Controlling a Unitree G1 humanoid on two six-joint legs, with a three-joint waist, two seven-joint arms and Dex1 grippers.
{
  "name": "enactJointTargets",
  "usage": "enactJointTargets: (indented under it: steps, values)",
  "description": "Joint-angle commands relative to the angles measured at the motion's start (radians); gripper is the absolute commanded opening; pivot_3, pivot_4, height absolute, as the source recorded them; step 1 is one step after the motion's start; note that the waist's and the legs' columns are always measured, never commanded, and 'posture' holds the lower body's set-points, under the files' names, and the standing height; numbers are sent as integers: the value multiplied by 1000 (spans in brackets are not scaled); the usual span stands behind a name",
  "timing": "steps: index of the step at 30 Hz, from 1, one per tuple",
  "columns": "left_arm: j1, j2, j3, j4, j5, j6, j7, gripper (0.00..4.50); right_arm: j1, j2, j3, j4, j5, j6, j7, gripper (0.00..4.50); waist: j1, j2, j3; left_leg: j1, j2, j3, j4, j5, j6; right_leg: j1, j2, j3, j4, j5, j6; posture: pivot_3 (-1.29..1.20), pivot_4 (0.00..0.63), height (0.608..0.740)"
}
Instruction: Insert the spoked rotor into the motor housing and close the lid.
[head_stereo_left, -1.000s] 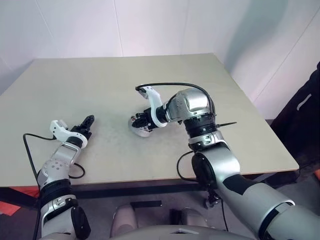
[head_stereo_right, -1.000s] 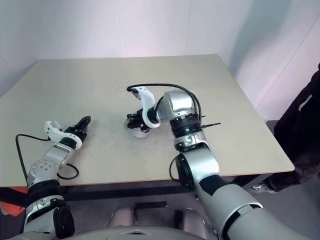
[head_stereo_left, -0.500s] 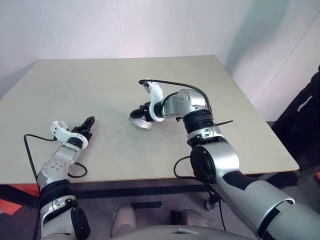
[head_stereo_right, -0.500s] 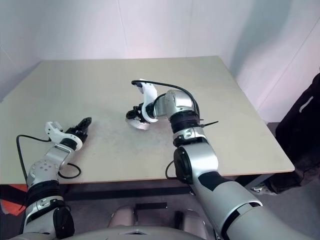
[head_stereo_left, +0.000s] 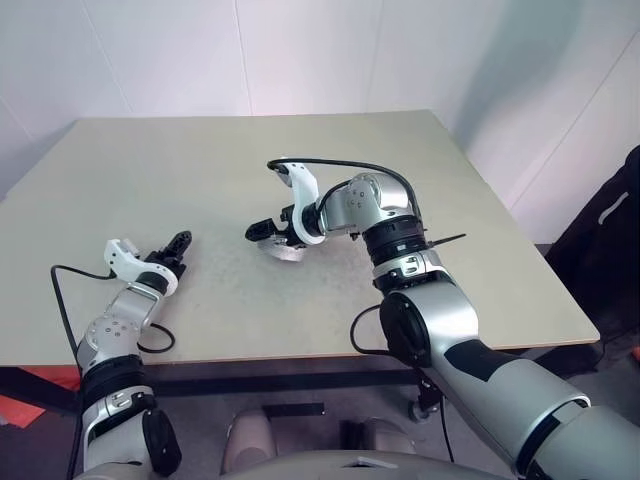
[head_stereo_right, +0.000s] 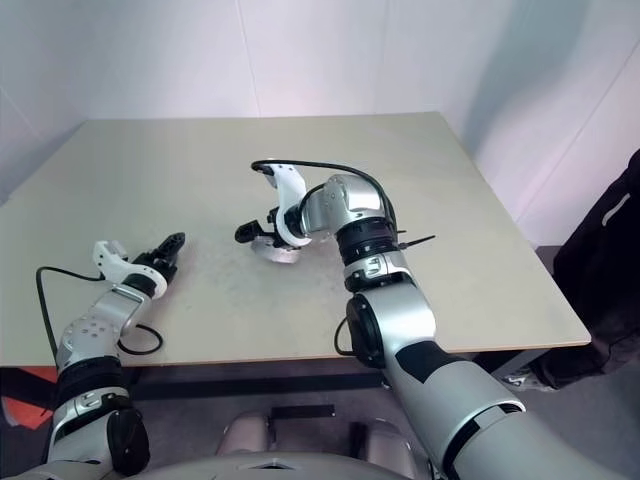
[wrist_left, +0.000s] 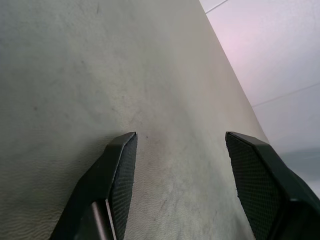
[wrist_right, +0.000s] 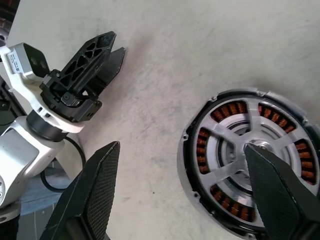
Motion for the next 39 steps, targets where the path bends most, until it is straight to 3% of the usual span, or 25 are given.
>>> enactJointTargets:
  steps: [1, 9, 10, 12, 14, 15, 18, 20, 22, 28, 39]
  values:
    - [-16, 8, -5, 13, 13, -3, 0, 3032, -22, 7, 1, -51, 21, 5, -8, 4463, 0, 0, 0, 0, 0, 0, 0, 0, 0, 0, 0, 0, 0, 0, 0, 0, 0, 740]
    - [-26, 9, -6, 27, 19, -10, -3, 3032, -19, -2, 33, -84, 35, 7, 18, 4463, 0, 0, 0, -2, 0, 0, 0, 0, -1, -2, 0, 0, 0, 0, 0, 0, 0, 740]
    - [-26, 8, -6, 28, 19, -10, -4, 3032, -11, -27, 95, -119, 42, -26, 93, 4463, 0, 0, 0, -2, 0, 0, 0, 0, -1, -2, 0, 0, 0, 0, 0, 0, 0, 740]
    - [-27, 6, -7, 30, 20, -14, -6, 3032, 43, -166, 340, -312, 60, -223, 463, 4463, 5, 0, 0, -3, 0, 0, 0, 0, -1, -2, 0, 0, 0, 0, 0, 0, 0, 740]
    - [-26, 4, -8, 33, 22, -17, -10, 3032, 136, -365, 564, -485, -39, -670, 840, 4463, 22, -1, 0, -5, 1, -1, 2, -1, 2, 0, 0, -2, -3, 1, 1, 0, 0, 740]
    - [-26, 2, -10, 35, 23, -18, -13, 3032, 150, -435, 637, -464, -133, -910, 897, 4463, 26, -2, 0, -5, 2, -1, 4, -2, 3, 1, 0, -3, -4, 1, 1, 0, 0, 740]
    - [-29, -2, -15, 43, 29, -21, -18, 3032, 103, -545, 782, -222, -396, -1489, 872, 4463, 21, -3, -1, -5, 1, 0, 7, -5, 8, 4, -1, -3, -4, 0, 3, 0, 0, 740]
    - [-33, -4, -16, 46, 33, -23, -20, 3032, 67, -575, 839, -84, -496, -1735, 876, 4463, 19, -3, -1, -4, 1, 1, 9, -5, 8, 2, -1, -3, -2, 0, 3, 0, 0, 740]
    - [-35, -6, -16, 47, 35, -24, -21, 3032, 44, -571, 858, 13, -537, -1856, 891, 4463, 16, -3, -1, -7, 1, 1, 12, -5, 9, 0, -1, -3, 1, 1, 2, 0, 0, 740]
    - [-16, -12, -14, 26, 35, -22, -23, 3032, 32, -522, 871, 158, -624, -2049, 891, 4463, -1, -3, -1, -7, 1, 0, 15, -8, 14, 1, -1, -3, 2, 4, -5, 0, 0, 740]
    - [1, -15, -9, 5, 33, -20, -15, 3032, -3, -427, 838, 297, -697, -2085, 829, 4463, -12, -2, -1, -7, 1, 0, 16, -9, 16, 1, -1, -3, 3, 5, -6, 0, 0, 740]
